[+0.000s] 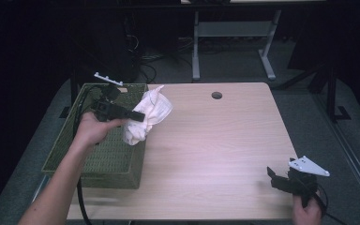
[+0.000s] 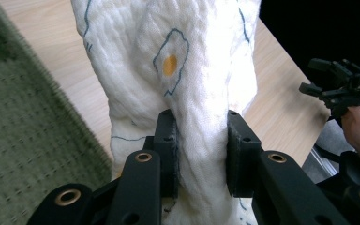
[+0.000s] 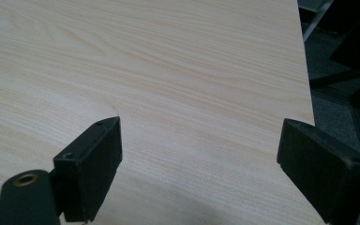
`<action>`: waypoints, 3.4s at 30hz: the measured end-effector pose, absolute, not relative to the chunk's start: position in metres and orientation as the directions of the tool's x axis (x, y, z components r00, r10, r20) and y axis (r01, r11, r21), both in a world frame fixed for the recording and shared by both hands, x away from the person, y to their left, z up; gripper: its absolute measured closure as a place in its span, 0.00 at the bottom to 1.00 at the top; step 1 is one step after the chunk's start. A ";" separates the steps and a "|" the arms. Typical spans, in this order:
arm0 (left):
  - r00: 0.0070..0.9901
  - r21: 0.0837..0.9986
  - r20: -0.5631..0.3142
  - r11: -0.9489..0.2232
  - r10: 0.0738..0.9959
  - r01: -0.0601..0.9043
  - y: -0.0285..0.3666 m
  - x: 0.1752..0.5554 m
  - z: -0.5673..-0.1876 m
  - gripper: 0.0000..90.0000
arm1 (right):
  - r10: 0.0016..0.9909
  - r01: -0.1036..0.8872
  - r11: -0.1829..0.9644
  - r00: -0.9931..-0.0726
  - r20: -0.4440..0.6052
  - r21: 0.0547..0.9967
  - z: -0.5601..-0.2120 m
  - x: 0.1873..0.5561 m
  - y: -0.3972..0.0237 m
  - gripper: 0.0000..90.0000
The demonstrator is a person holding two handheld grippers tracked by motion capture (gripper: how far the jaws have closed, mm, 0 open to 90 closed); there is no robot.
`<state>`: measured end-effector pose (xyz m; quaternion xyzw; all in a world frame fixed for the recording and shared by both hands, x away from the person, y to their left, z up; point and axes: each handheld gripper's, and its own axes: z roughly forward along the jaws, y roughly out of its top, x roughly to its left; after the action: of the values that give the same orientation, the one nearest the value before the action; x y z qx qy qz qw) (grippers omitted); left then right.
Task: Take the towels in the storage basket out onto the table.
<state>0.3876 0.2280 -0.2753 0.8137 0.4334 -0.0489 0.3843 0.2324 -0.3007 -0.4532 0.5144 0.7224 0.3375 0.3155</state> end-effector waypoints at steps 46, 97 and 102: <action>0.702 0.551 -0.453 -0.447 0.549 0.705 0.116 0.405 -0.305 0.78 | 0.958 0.526 0.233 -0.270 -0.099 0.818 -0.452 0.231 -0.303 0.15; 0.660 0.467 -0.511 -0.467 0.550 0.751 0.034 0.419 -0.376 0.75 | 0.957 0.525 0.234 -0.274 -0.097 0.818 -0.453 0.232 -0.304 0.15; 0.648 0.460 -0.519 -0.457 0.556 0.761 0.029 0.420 -0.383 0.75 | 0.957 0.529 0.234 -0.273 -0.097 0.816 -0.453 0.232 -0.304 0.15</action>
<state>0.4196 0.0292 -0.3832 0.8405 0.3919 -0.1490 0.3432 0.2319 -0.3038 -0.4530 0.5155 0.7205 0.3427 0.3125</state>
